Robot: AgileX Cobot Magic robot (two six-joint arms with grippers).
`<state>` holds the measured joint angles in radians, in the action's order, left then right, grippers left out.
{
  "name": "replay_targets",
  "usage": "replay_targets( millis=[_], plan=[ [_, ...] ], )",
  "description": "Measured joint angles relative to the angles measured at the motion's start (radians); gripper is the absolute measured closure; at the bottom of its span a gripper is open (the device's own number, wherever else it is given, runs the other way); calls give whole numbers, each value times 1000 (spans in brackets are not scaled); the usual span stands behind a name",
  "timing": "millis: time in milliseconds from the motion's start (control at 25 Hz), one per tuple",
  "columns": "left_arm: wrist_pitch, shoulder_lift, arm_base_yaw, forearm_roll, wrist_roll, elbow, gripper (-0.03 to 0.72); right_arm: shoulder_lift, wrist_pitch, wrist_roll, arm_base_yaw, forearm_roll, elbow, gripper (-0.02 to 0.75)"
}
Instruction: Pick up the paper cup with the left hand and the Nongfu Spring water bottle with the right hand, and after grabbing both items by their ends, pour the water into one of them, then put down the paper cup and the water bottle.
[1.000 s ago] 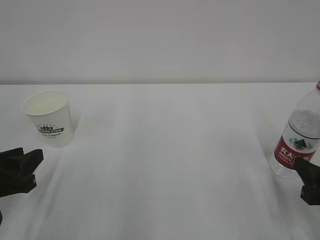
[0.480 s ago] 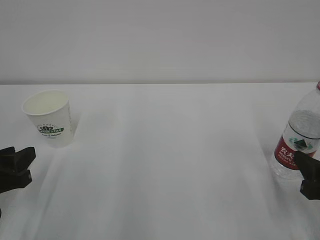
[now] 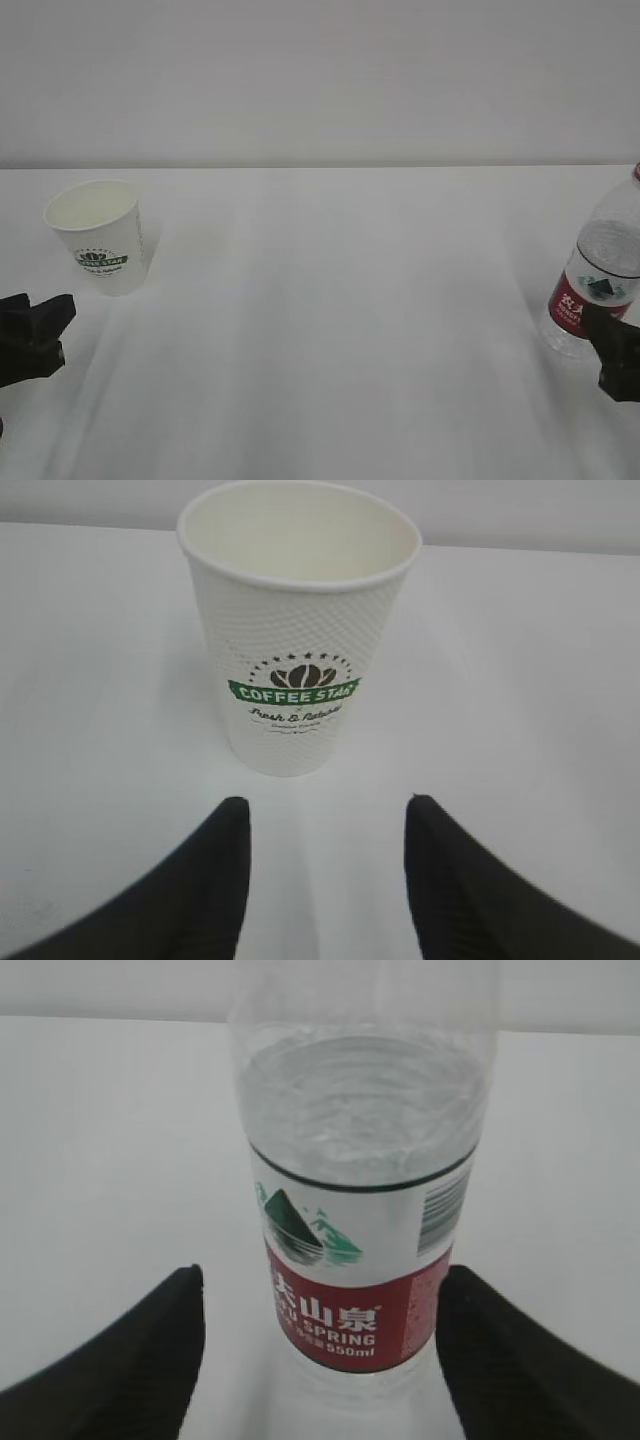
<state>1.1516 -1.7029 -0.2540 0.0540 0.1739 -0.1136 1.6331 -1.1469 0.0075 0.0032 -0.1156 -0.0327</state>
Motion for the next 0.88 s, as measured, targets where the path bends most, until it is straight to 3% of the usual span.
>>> replay_targets(
  millis=[200, 880],
  plan=[
    [0, 0, 0, 0, 0, 0, 290, 36, 0, 12, 0, -4, 0, 150],
    [0, 0, 0, 46, 0, 0, 272, 46, 0, 40, 0, -4, 0, 149]
  ],
)
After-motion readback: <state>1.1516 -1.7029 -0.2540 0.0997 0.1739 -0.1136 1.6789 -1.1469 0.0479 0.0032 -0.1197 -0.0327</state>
